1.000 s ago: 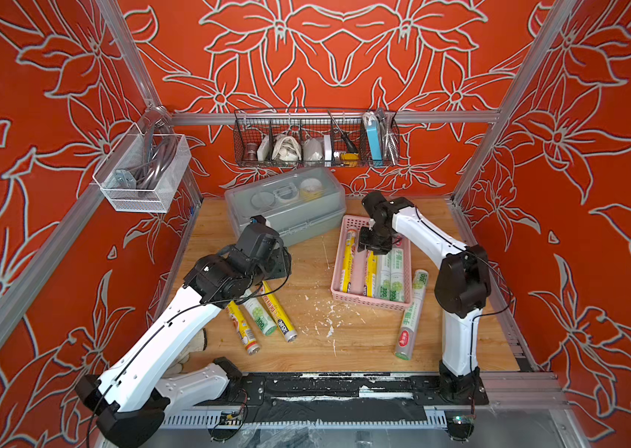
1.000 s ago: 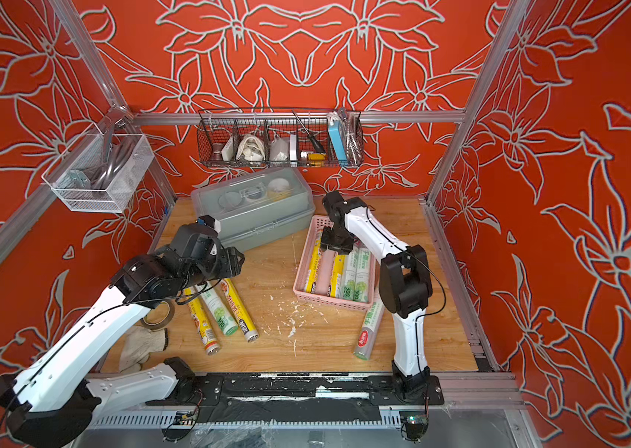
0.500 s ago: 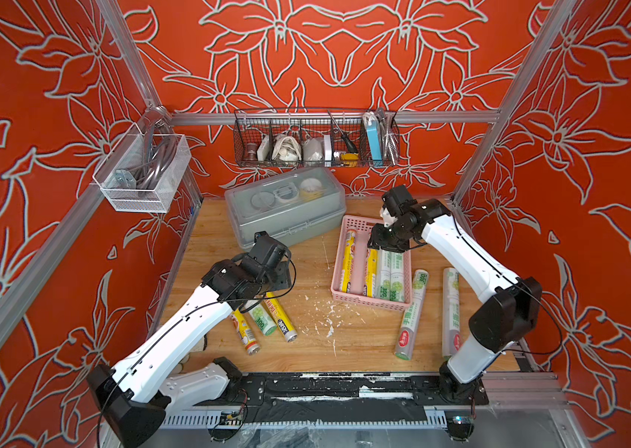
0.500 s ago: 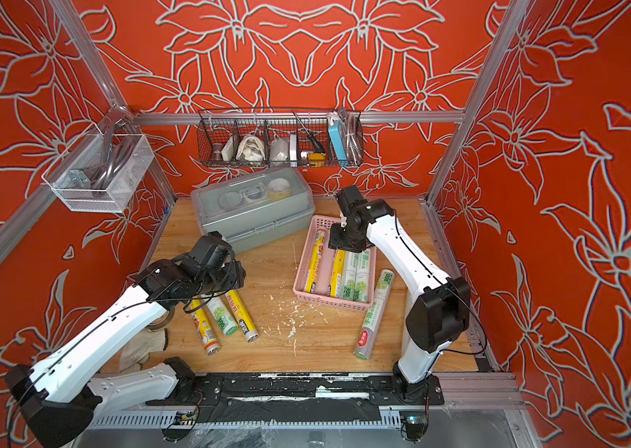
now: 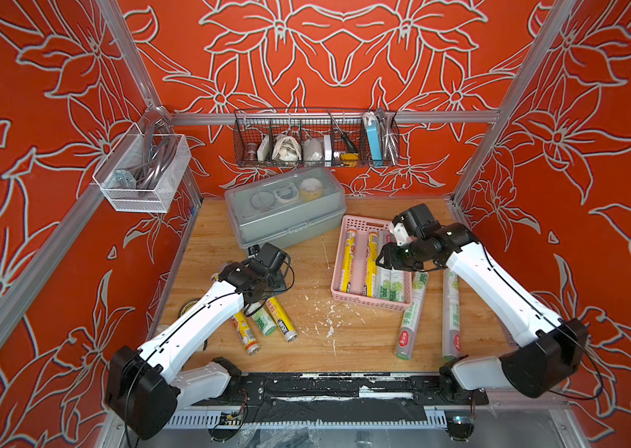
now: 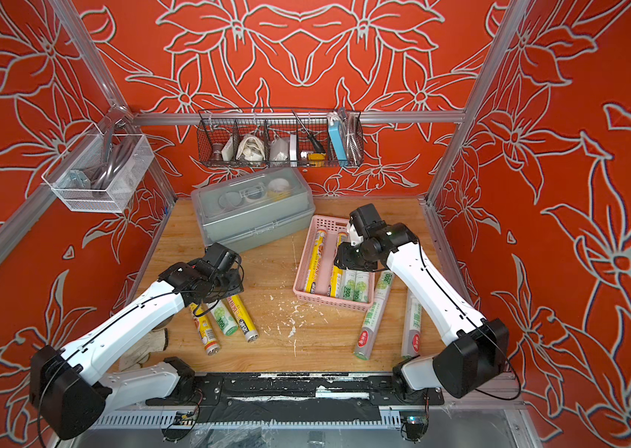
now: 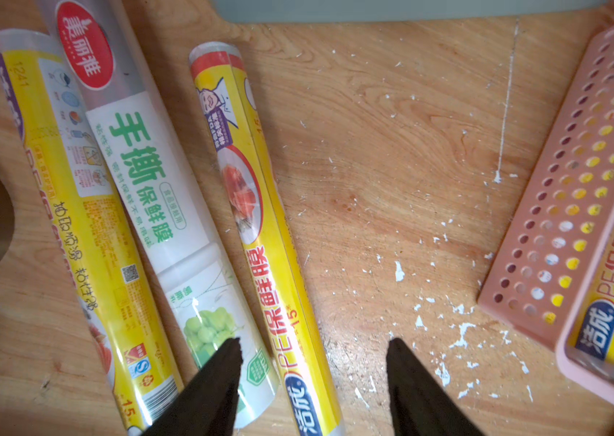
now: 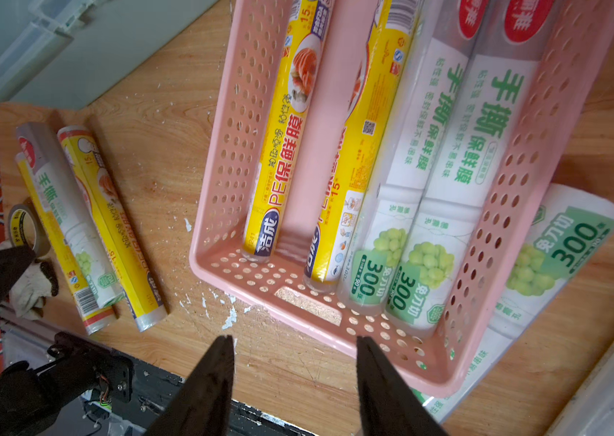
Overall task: Put the plastic wrap into the basket
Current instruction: Pick up the plastic wrap from the center of the board.
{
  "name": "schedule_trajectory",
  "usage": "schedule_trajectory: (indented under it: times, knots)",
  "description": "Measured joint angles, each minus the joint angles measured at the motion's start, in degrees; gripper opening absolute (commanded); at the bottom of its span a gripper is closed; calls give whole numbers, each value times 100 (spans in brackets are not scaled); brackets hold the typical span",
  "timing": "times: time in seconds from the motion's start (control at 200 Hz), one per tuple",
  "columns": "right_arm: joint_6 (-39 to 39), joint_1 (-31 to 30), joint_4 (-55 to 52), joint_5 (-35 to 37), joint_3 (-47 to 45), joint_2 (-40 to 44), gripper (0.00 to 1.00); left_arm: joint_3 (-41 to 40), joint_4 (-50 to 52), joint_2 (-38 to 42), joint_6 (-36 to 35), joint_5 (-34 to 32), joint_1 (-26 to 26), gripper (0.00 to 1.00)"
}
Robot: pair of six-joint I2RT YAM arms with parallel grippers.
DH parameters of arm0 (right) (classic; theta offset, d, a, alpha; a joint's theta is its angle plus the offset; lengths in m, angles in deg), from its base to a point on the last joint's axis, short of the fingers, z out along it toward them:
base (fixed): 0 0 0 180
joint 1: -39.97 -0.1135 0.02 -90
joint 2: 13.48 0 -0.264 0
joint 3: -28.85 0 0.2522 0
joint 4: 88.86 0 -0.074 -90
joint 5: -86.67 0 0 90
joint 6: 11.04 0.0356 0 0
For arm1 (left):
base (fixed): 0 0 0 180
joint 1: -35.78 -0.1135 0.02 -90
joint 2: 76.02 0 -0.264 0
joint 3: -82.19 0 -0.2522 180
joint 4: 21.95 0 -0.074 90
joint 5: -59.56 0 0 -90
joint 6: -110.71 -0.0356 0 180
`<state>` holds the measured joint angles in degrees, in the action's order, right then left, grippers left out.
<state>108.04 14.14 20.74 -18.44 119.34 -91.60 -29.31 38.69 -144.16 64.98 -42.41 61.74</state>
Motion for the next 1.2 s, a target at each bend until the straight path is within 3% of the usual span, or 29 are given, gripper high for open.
schedule_trajectory:
  times: [0.36,0.806,1.061,1.196]
  knots:
    - [-162,0,85,-302,-708,621,53,-350,-645,-946,264,315,-494,62]
    - [-293,0,144,-402,-1307,925,53,-575,-951,-1631,570,284,-507,60]
    - [-308,0,232,-396,-1403,1023,53,-568,-1174,-2131,579,356,-468,54]
    - [-308,0,245,-391,-1419,1012,53,-525,-1217,-2286,616,319,-313,45]
